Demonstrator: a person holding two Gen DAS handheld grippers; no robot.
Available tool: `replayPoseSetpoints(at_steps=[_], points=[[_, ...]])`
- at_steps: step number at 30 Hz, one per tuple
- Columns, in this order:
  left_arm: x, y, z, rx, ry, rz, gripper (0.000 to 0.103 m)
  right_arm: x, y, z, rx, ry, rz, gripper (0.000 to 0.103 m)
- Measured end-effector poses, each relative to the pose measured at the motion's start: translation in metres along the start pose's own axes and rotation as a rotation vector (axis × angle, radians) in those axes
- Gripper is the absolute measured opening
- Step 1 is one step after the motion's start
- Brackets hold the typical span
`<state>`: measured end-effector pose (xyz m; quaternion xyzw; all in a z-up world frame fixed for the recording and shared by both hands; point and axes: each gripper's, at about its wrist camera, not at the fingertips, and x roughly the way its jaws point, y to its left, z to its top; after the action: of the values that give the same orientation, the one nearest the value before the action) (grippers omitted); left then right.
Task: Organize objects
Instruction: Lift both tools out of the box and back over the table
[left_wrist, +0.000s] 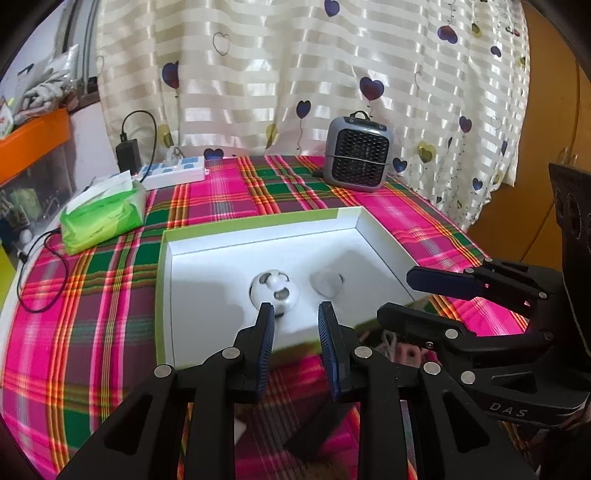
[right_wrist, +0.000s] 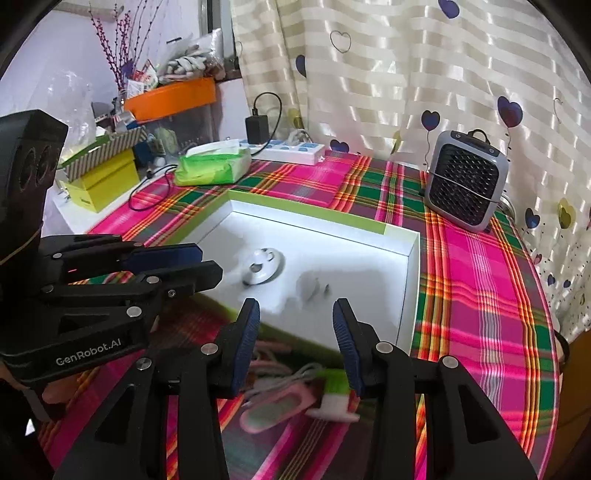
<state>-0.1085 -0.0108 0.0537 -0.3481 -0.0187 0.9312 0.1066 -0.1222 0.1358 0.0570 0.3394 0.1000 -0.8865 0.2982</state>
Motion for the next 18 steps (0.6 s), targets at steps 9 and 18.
replayPoseSetpoints(at_steps=[9,18], points=[[-0.022,-0.008,-0.025,0.01,-0.006,0.002,0.023,-0.017,0.023,-0.02,0.0,-0.004,0.05,0.043],[-0.03,-0.008,-0.045,-0.015,0.012,0.01,0.023,-0.021,0.027,-0.039,0.027,0.019,0.073,0.043]])
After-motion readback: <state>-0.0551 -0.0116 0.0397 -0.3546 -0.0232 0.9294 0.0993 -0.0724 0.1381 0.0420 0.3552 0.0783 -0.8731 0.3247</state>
